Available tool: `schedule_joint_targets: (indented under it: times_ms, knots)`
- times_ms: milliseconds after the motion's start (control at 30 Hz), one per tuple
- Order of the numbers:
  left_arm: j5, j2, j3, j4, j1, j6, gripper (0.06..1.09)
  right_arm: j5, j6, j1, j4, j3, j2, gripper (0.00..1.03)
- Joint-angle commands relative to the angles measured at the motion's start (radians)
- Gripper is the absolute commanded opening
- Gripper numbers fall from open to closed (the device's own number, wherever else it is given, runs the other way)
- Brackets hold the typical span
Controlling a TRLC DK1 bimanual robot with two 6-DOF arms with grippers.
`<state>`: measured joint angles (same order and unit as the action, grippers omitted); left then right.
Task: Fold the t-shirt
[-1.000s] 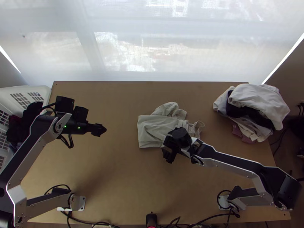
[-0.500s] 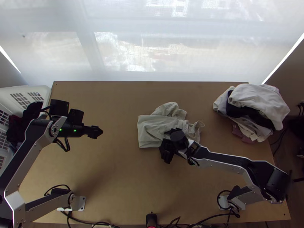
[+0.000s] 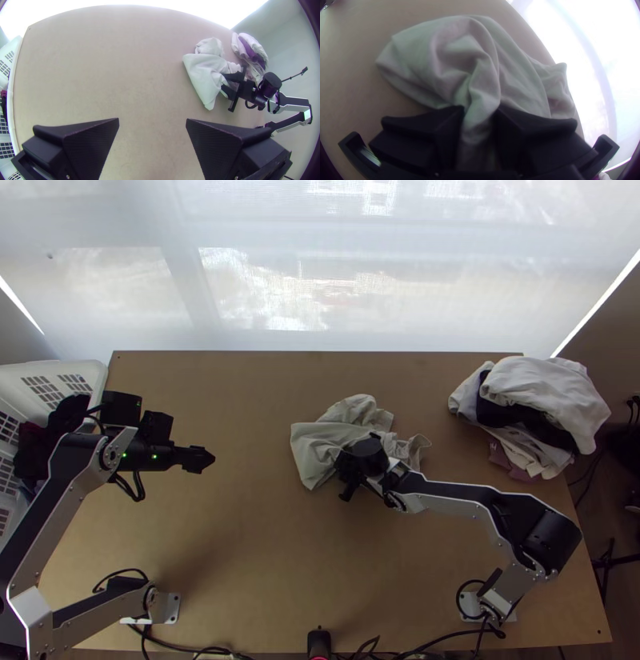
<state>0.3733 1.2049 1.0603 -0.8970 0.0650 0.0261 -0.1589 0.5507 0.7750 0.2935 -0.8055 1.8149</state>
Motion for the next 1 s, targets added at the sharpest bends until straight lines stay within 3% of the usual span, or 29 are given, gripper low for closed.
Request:
schedule_joint_targets:
  times_ms: [0,367,667,967]
  knots:
    - [0.001,-0.016,-0.002,-0.011,-0.005,-0.006,1.03,-0.005,-0.037,-0.057,0.007,-0.055,0.015,0.03]
    - [0.003,-0.076,-0.028,-0.031,-0.039,-0.009,1.03,-0.008,-0.235,-0.149,-0.188,-0.153,-0.295,0.03]
    - [0.003,-0.116,-0.031,-0.059,-0.057,-0.014,1.03,-0.008,-0.238,-0.256,-0.313,-0.258,-0.450,0.03]
    - [0.001,-0.185,-0.092,-0.079,-0.079,-0.011,1.03,0.019,-0.233,-0.508,-0.330,-0.336,-0.548,0.03]
